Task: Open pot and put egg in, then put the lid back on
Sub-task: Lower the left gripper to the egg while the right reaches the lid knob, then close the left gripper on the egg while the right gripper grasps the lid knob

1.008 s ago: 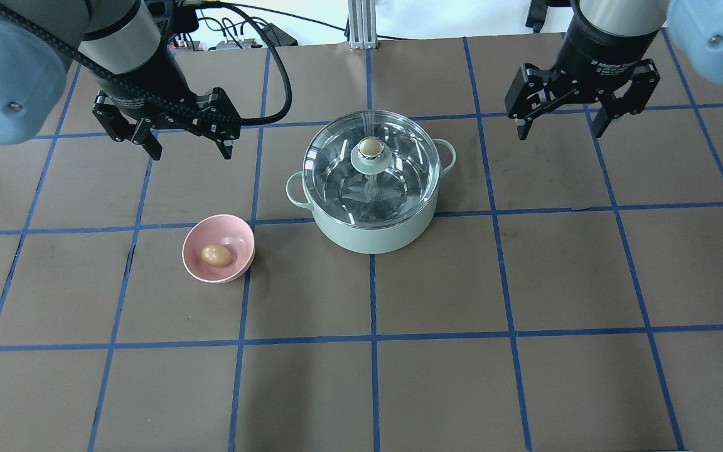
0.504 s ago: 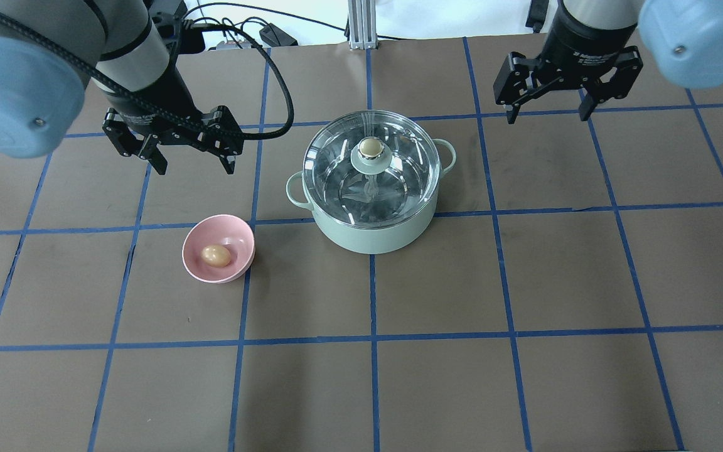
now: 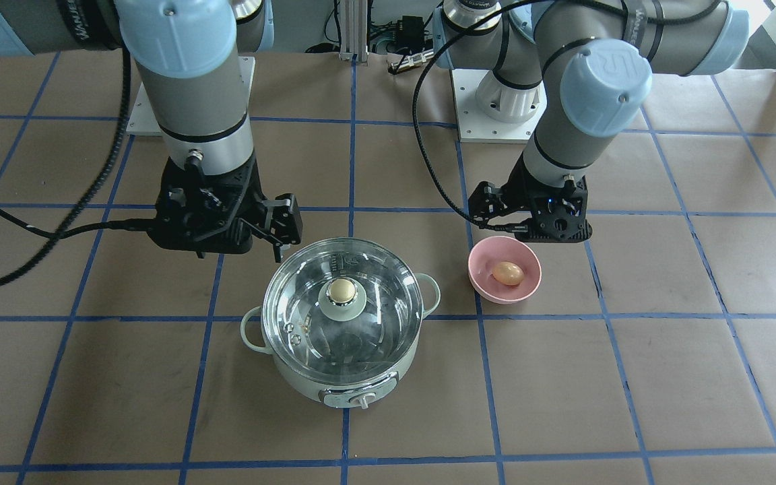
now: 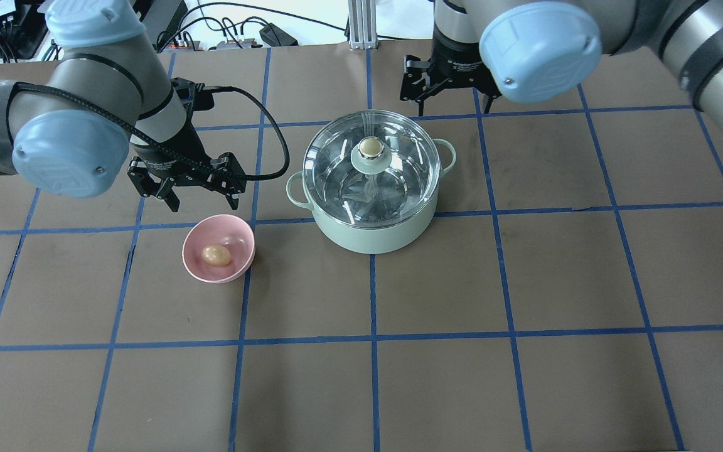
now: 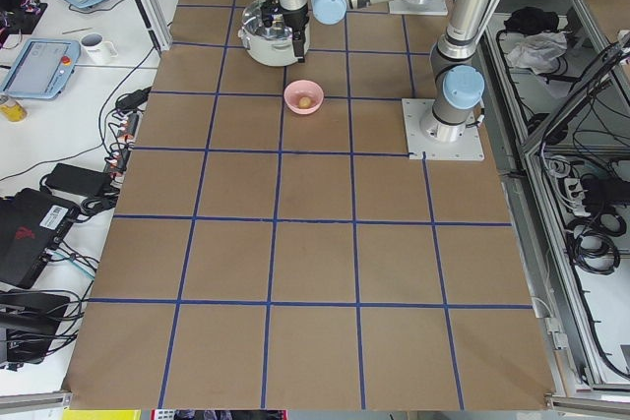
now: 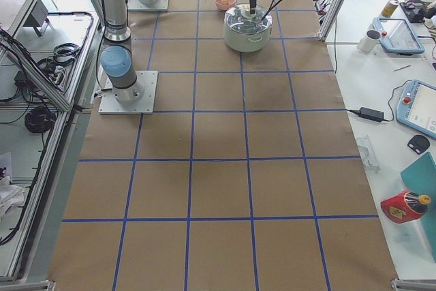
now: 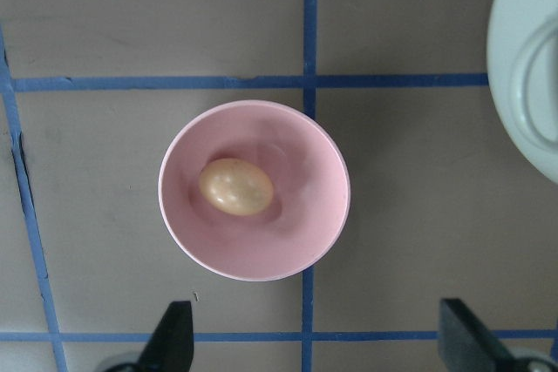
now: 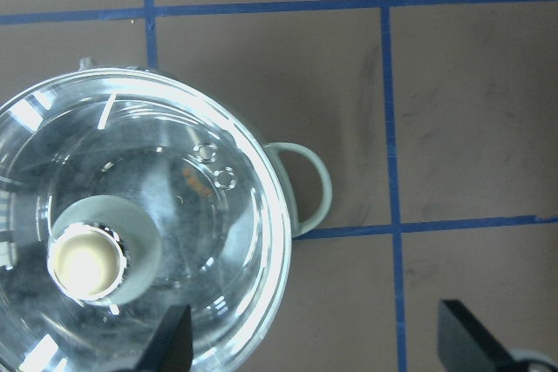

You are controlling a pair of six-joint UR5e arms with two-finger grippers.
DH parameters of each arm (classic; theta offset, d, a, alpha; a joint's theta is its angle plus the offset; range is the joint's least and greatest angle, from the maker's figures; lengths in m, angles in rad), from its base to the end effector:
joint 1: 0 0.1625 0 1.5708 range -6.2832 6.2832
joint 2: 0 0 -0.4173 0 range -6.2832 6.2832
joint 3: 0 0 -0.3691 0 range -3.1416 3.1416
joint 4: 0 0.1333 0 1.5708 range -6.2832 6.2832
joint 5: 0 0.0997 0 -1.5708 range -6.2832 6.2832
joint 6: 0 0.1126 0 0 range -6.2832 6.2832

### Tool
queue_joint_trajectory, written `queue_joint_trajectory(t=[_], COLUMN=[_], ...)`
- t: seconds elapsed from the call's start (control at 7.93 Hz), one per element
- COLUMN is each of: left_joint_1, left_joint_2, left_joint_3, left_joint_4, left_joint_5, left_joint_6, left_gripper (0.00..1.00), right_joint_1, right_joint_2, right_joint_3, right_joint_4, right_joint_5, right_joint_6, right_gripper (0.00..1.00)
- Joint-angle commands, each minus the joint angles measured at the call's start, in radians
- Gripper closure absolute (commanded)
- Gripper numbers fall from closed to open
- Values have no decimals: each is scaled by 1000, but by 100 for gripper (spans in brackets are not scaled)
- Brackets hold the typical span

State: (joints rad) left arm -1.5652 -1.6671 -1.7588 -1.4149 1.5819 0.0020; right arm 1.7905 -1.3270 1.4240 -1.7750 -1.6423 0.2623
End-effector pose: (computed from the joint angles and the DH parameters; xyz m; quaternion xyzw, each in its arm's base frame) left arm -0.1294 -0.4796 0.3499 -0.0014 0.9979 0.0642 0.0053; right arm 0.2485 -0.5380 0.4307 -0.0232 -0.9977 0.0605 0.0219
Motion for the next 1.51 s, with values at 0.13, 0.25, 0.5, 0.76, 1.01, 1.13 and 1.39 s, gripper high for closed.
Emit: queue_joint_trajectory(t=[0.13,0.25,0.5,0.76,1.01,1.13,1.39], left_joint_1=[44,44,44,54,56,56,57], left_joint_2=[-162,-202,-214,-212,-214,-221,-243], left_joint_3=[-39,-59,-141,-154,-150,-151,-148], left_joint_4=[129,190,194,192,192,194,198], left_joint_5=[-3,-2,0,6,7,6,3], left_joint_6=[32,30,29,33,33,33,33], left_gripper=[1,1,1,1,1,1,1], right_joint_1=[109,121,136,139,142,144,144], right_joint_2=[147,161,195,206,218,219,219], right_joint_3=[-49,-51,-50,-42,-39,-31,-27], right_joint_4=[-144,-165,-185,-185,-184,-182,-181], right_joint_5=[5,6,10,12,15,36,36], right_joint_6=[164,166,172,170,170,172,167], right_gripper=[0,0,0,0,0,0,8])
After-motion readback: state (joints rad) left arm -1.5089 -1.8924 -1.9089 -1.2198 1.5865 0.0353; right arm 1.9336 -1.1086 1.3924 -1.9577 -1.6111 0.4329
